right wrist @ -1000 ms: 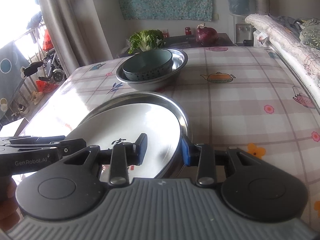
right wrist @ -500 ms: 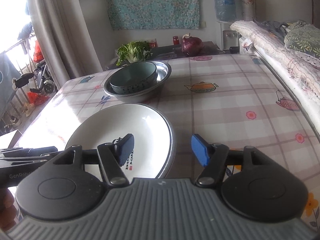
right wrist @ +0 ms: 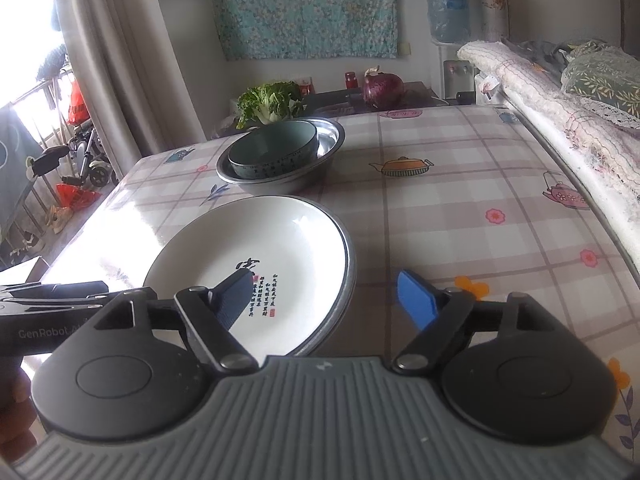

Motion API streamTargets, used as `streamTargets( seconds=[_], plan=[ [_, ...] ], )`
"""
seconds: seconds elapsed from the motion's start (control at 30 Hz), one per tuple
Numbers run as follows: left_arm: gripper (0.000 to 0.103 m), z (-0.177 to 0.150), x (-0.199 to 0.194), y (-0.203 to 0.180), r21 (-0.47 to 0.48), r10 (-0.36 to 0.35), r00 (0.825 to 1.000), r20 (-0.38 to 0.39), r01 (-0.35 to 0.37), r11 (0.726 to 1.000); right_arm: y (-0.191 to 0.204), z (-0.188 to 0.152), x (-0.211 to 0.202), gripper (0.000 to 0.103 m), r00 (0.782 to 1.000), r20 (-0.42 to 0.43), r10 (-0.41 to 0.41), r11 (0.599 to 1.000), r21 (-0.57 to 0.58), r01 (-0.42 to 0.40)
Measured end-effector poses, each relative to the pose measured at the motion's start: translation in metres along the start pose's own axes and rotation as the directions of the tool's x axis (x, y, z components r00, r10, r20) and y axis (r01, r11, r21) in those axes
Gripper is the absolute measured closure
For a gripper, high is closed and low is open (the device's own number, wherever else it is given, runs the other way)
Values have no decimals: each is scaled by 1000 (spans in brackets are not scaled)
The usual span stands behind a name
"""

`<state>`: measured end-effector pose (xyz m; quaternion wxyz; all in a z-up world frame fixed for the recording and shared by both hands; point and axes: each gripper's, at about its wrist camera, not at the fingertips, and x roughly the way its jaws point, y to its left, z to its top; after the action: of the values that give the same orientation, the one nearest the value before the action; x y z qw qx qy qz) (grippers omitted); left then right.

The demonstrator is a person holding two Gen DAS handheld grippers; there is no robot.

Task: Organize plates and bowls
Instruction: 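Move both tools to the rim of the stainless basin holding the teal bowl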

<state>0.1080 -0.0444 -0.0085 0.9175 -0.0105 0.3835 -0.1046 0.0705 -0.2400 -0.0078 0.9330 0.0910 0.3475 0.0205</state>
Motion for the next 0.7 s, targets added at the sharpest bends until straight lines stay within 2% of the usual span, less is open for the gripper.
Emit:
streamTargets(
  seconds=[0.7],
  plan=[
    [26, -4, -11, 2, 11, 12, 1000, -9, -12, 1000, 15, -5, -18, 22, 1000, 6, 10, 1000, -22, -10]
  ],
)
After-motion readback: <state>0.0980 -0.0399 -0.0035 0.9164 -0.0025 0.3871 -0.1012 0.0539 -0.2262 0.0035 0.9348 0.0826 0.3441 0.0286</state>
